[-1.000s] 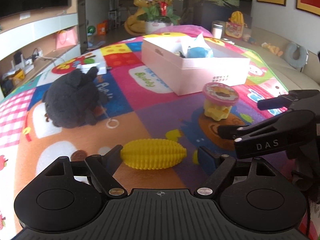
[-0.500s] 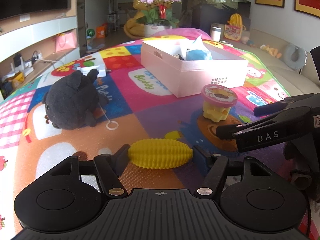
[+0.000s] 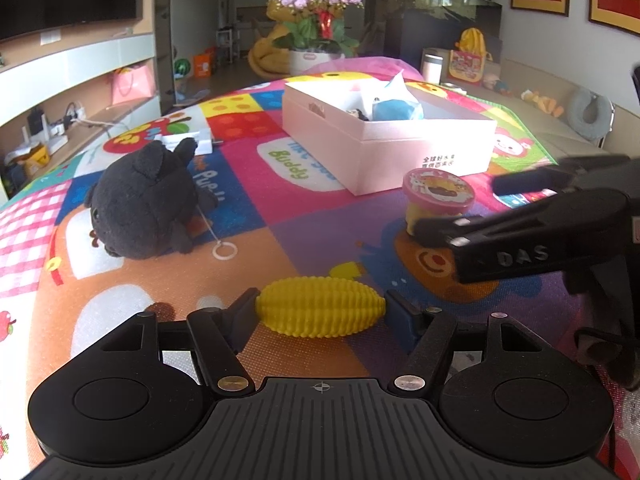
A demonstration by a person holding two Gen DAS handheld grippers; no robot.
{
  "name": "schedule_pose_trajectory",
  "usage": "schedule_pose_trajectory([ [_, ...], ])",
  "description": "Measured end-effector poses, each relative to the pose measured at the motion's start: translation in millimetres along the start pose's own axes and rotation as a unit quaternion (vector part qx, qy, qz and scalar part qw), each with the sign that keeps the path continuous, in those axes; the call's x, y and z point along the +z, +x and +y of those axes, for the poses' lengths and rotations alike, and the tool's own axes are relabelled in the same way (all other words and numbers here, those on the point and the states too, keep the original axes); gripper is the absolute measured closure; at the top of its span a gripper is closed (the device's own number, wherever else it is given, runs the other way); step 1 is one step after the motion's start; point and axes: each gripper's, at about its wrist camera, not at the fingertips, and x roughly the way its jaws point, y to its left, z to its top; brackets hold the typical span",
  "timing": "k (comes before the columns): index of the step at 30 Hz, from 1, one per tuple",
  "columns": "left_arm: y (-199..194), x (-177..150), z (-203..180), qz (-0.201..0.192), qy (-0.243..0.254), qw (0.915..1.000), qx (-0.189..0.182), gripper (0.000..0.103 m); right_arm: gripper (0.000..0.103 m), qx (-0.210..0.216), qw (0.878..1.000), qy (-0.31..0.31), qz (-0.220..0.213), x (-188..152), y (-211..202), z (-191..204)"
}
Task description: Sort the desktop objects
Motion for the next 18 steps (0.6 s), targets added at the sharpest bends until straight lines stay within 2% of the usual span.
schedule_pose_trajectory([
  [2, 0.1, 0.0, 0.0, 0.0, 0.0, 1.0, 0.0, 0.031, 0.014, 0.008, 1.0, -0.012, -0.001, 7.3, 3.4, 4.2],
  [3, 0.0, 0.0, 0.0, 0.0, 0.0, 1.0, 0.0, 0.031, 0.02, 0.01, 1.0, -0.014, -0.001, 9.9, 5.5, 5.6],
  [4, 0.0, -0.1, 0.0, 0.0, 0.0, 1.0, 0.0, 0.031, 0.032, 0.012, 1.0, -0.018, 0.003, 12.9, 8.4, 7.0],
  [6, 0.1, 0.0, 0.0, 0.0, 0.0, 1.0, 0.0, 0.031, 0.048, 0.017, 0.999, -0.02, 0.02, 17.6, 13.8, 7.6],
  [9, 0.1, 0.4, -0.3, 0.001, 0.001, 1.0, 0.001, 0.031, 0.048, 0.016, 1.0, -0.006, 0.022, 21.5, 9.9, 1.0],
  [13, 1.0, 11.5, -1.6, 0.005, 0.003, 0.9999, -0.012, 0.031, 0.048, -0.001, 1.0, 0.001, 0.0, 27.2, -14.9, -18.0],
  [18, -5.9, 61.1, -17.4, -0.055, 0.033, 0.9976, -0.028, 0.031, 0.048, -0.068, 0.995, 0.024, -0.074, 53.4, -61.0, -60.9],
])
